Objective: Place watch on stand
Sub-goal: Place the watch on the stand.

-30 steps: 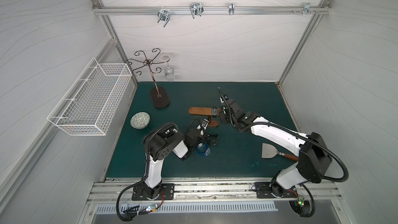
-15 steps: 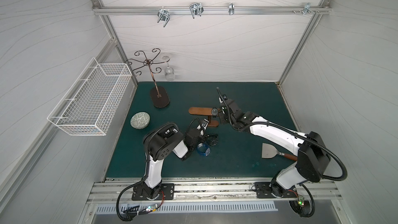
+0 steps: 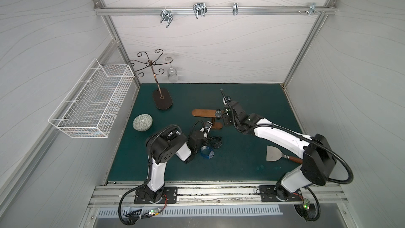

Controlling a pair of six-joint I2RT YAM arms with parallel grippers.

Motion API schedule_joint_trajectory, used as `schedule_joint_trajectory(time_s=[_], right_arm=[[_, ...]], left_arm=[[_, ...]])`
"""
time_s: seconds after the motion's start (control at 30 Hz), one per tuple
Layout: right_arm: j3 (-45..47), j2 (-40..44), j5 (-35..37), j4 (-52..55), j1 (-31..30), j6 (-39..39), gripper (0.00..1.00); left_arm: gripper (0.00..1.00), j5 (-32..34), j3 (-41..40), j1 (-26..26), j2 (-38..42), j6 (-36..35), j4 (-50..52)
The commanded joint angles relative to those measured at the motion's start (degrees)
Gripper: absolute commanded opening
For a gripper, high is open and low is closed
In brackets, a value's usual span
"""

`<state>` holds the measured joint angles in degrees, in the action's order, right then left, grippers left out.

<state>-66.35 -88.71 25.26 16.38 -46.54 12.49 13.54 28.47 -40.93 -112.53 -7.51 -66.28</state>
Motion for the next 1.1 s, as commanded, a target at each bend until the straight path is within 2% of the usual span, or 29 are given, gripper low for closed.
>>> schedule_joint_trajectory(time_s=[0.0, 0.5, 0.8, 1.07], right_arm=[[-0.45, 0.30, 1.01, 0.06, -0.44, 0.08, 0.54], [-0.63, 0.57, 1.09, -0.14, -0.39, -0.27, 0.56], [-0.43, 1.32, 1.11, 0.03, -0.39, -0.46, 0.62], [-0.41, 2.24, 1.45, 0.34, -0.56, -0.55, 0.63]], left_arm=[[0.07, 0.62, -0.31, -0.12, 0.23, -0.65, -2.10], [0.07, 0.70, -0.17, -0.15, -0.01, -0.63, -2.19], [0.07, 0.67, -0.15, -0.18, -0.10, -0.62, -2.19], [0.07, 0.43, -0.16, -0.13, 0.00, -0.46, -2.10]])
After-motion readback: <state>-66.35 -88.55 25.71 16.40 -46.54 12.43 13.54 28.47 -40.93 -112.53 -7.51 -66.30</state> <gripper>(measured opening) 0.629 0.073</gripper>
